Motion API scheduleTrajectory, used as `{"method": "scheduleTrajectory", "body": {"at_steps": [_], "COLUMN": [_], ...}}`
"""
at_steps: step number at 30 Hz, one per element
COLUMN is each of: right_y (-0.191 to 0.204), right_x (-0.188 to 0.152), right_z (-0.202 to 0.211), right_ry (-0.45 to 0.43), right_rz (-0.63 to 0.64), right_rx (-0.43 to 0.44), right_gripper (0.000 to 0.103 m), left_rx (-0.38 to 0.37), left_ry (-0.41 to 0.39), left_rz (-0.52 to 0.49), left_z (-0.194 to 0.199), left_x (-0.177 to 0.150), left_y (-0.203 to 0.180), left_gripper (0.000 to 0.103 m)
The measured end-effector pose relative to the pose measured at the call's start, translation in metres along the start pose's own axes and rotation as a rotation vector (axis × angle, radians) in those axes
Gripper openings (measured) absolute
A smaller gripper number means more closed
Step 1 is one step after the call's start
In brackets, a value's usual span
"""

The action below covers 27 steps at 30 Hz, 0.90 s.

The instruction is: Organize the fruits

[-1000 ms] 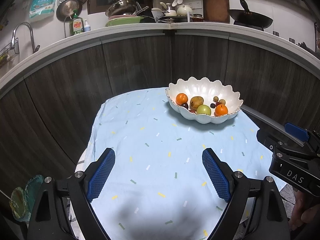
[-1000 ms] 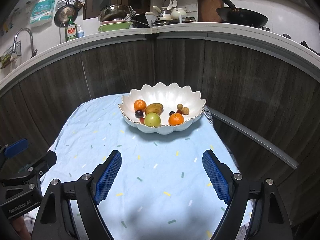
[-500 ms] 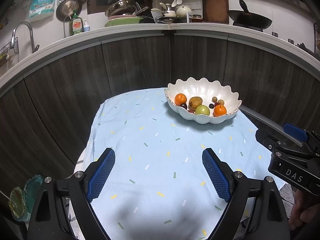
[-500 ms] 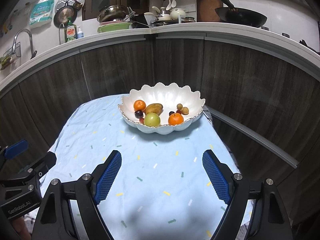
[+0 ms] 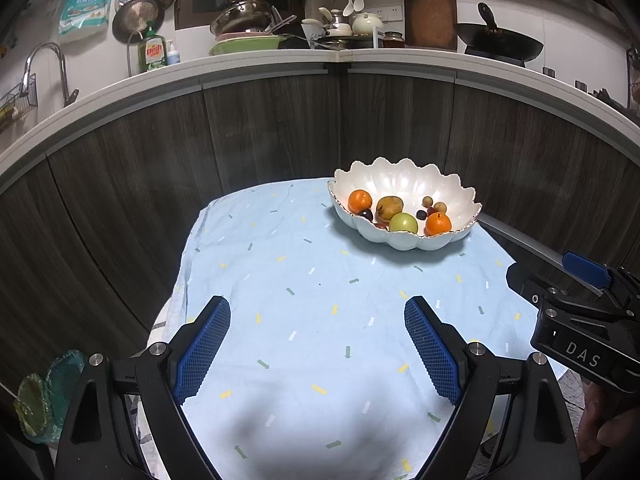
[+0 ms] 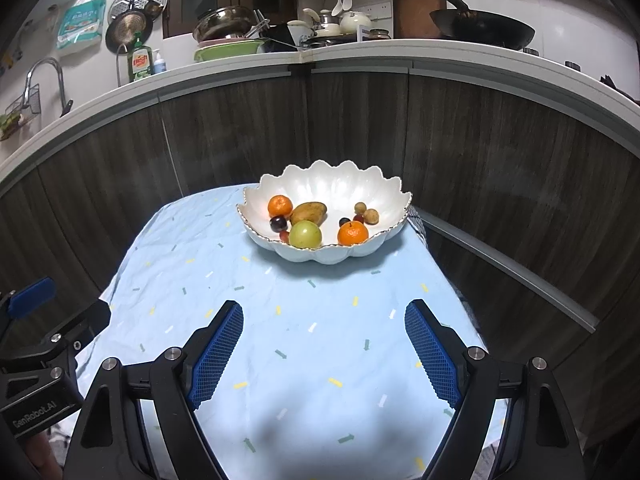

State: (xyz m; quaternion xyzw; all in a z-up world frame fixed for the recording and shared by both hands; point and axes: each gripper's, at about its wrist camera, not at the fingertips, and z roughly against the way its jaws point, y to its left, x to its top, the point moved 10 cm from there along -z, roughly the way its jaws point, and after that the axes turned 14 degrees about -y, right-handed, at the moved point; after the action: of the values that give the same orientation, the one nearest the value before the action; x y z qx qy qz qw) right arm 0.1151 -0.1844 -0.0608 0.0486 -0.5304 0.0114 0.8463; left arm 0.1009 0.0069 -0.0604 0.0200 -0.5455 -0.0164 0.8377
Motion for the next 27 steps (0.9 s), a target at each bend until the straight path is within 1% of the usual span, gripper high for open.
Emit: {"method": "scheduleTrajectory", "body": {"at_steps": [10,27], "right_y": [0.0003,0.0018], "right_x": [-0.0003,-0.0027], "right_z": [0.0,-0.0007], "right_ry": [-0.001,0.011], "right_rz": [0.0,-0.005], "right_rx": [-0.001,-0.002], "right_gripper": [0.084,0.084], "left_rx": [0.017,0.002], "left_ry": [0.006,0.032], "left_rz": [0.0,0.009], "left_z": [0.0007,-0.0046], "left_x": [0.0015,-0.0046], "left_y": [0.002,0.0014], "left_gripper": [0.089,0.089]}}
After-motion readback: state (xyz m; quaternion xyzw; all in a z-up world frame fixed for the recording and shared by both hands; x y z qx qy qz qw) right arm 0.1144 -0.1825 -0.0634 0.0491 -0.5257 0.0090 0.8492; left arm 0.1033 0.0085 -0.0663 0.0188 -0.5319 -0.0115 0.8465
